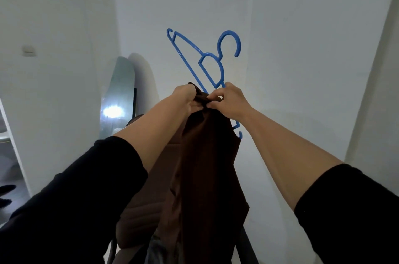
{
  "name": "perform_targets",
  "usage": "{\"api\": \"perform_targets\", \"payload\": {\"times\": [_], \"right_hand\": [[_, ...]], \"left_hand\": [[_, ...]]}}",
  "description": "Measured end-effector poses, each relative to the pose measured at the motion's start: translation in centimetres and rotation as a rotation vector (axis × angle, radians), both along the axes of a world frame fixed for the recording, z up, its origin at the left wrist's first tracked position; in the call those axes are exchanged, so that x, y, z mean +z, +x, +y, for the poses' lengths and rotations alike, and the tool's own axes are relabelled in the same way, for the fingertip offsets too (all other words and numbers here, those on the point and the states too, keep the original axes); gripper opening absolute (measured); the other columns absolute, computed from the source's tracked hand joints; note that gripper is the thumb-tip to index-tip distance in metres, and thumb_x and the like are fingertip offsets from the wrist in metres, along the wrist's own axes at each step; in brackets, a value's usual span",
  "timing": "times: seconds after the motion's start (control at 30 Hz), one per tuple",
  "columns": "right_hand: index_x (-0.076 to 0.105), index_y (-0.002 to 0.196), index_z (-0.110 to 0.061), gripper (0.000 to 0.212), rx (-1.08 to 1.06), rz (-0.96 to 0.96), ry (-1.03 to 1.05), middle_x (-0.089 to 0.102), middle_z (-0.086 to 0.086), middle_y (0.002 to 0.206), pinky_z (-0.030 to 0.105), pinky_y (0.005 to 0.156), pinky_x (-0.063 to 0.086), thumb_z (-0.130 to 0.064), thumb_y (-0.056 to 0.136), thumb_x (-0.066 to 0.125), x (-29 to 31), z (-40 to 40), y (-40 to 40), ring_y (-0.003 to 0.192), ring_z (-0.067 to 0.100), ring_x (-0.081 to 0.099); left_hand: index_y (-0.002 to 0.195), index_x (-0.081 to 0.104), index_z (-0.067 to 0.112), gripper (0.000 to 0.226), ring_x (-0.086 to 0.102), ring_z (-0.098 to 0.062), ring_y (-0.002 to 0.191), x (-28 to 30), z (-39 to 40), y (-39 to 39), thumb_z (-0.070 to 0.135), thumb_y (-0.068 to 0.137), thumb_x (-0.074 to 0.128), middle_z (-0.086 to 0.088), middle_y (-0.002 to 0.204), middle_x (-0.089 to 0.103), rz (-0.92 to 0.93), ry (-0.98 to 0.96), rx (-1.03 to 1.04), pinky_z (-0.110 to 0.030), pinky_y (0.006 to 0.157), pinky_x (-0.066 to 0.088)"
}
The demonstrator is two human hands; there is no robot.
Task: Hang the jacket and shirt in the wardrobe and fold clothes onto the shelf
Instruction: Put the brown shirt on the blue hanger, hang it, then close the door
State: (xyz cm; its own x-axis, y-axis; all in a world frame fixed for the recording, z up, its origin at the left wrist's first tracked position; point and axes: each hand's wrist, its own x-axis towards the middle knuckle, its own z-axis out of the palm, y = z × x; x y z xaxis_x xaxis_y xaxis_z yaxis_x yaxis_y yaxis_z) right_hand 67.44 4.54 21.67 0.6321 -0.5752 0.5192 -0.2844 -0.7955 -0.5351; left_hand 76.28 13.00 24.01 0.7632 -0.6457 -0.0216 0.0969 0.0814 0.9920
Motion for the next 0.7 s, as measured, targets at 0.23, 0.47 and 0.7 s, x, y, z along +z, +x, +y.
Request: {"api": "perform_targets", "payload": {"times": [0.23, 0.47, 0.7], "right_hand": [[0.072, 0.097, -0.012, 0.013, -0.052, 0.052, -0.078, 0.047, 0.007, 0.117, 0.021, 0.090, 0.028, -0.018, 0.088, 0.065, 0.6, -0.8, -0.4, 0.127, 0.022, 0.042], [0.071, 0.098, -0.009, 0.014, -0.094, -0.009, -0.017, 0.048, 0.010, 0.122, 0.022, 0.093, 0.034, -0.015, 0.089, 0.063, 1.1, -1.0, -0.6, 0.126, 0.022, 0.044], [0.070, 0.105, -0.008, 0.018, -0.135, -0.036, 0.002, 0.046, 0.009, 0.134, 0.029, 0.104, 0.036, -0.015, 0.091, 0.061, 1.0, -1.2, -1.2, 0.128, 0.023, 0.044]], "left_hand": [[0.103, 0.058, 0.009, 0.018, 0.067, -0.014, 0.081, -0.9, 3.0, 2.8, 0.020, 0.090, 0.054, -0.005, 0.087, 0.070, -0.396, 0.532, -0.310, -0.030, 0.086, 0.051], [0.069, 0.057, 0.018, 0.029, 0.049, -0.015, 0.071, -2.3, 3.2, 4.5, 0.038, 0.090, 0.058, 0.000, 0.071, 0.055, -0.778, 0.428, -0.307, -0.026, 0.070, 0.041], [0.120, 0.054, 0.023, 0.037, 0.060, -0.021, 0.107, -5.3, 3.1, 5.3, 0.028, 0.086, 0.067, 0.001, 0.117, 0.062, -0.775, 0.583, -0.531, -0.041, 0.094, 0.051]]}}
